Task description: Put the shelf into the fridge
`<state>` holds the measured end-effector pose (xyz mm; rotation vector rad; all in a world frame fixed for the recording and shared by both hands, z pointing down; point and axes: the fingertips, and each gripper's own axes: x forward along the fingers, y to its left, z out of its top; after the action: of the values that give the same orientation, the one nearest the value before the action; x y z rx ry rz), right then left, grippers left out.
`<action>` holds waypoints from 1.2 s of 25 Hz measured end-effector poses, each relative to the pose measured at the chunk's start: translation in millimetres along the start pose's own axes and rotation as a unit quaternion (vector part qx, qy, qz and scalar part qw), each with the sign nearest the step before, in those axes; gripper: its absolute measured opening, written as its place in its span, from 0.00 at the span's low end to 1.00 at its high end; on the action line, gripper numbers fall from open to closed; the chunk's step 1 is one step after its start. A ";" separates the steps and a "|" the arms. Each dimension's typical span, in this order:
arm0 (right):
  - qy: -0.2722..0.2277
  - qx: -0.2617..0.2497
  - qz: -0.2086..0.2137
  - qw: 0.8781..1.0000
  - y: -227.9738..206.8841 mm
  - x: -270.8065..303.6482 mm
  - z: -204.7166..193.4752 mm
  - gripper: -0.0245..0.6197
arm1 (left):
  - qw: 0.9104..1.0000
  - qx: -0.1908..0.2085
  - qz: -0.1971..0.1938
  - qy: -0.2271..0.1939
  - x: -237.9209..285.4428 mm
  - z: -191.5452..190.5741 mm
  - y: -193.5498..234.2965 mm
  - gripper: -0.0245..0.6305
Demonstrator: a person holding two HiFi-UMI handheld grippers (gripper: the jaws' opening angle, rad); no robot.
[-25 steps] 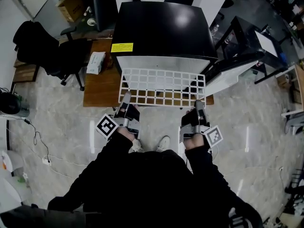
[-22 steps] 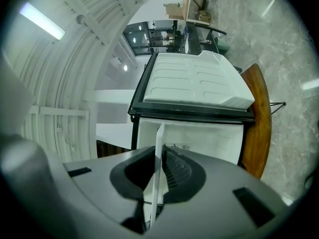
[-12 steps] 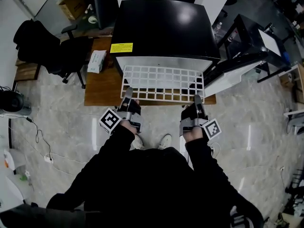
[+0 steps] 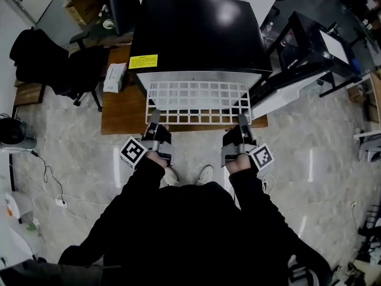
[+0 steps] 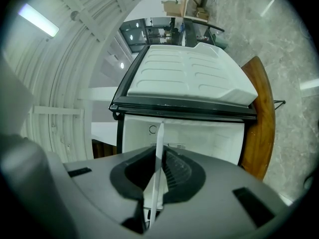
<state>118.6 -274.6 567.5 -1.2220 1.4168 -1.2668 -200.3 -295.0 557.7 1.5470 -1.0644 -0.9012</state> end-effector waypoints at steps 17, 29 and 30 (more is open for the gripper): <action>-0.019 0.016 -0.004 1.000 -4.1 40.3 8.4 0.09 | 1.000 -0.008 0.013 -0.016 30.3 8.4 7.5 0.10; -0.029 0.017 -0.002 0.999 -5.3 76.4 11.9 0.09 | 0.999 -0.008 0.013 -0.029 64.2 22.1 11.5 0.10; -0.029 0.017 -0.003 0.999 -5.6 80.1 12.3 0.09 | 0.999 -0.007 0.014 -0.030 67.4 23.2 12.1 0.10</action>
<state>118.7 -355.6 572.5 -1.2314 1.3451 -1.2445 -201.6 -367.2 562.4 1.4982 -1.1164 -0.9398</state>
